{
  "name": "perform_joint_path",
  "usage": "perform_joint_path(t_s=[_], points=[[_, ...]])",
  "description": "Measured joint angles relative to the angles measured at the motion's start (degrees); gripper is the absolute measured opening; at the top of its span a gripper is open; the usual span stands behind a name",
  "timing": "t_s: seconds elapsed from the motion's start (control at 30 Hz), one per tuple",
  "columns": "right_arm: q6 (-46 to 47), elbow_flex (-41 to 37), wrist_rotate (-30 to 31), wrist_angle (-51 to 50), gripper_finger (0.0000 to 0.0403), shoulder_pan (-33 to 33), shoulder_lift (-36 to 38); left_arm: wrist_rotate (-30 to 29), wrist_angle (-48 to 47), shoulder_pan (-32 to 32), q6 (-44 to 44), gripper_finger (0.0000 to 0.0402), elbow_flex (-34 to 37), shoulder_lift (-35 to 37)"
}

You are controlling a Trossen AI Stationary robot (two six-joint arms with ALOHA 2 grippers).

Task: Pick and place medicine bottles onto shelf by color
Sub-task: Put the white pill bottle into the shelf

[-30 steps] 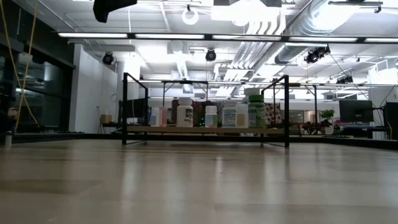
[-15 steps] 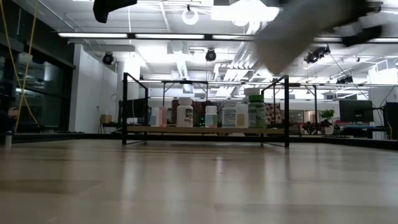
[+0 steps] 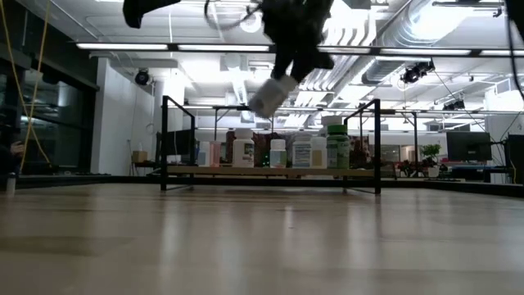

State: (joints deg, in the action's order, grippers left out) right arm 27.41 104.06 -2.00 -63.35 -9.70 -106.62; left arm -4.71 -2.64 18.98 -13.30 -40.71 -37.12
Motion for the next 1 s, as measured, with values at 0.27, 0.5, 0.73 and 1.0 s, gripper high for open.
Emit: perform_joint_path(t_s=[0.27, 0.5, 0.73, 1.0], points=[[-8.3, 18.2, 2.7, -18.8, 0.0155, -6.8, -16.1, -2.2, 0.0, 0.0, 0.0, 0.0250, 0.0, 0.0], [-9.7, 25.8, 3.0, -25.8, 0.0155, -8.7, -23.0, -2.2, -0.1, 0.0, 0.0, 0.0250, 0.0, 0.0], [-9.1, 24.3, 2.6, -26.8, 0.0155, -9.8, -24.0, -2.2, -0.1, 0.0, 0.0, 0.0250, 0.0, 0.0], [-6.9, 23.7, 2.4, -26.3, 0.0179, -11.3, -23.9, -2.1, -0.1, 0.0, -0.1, 0.0250, 0.0, 0.0]])
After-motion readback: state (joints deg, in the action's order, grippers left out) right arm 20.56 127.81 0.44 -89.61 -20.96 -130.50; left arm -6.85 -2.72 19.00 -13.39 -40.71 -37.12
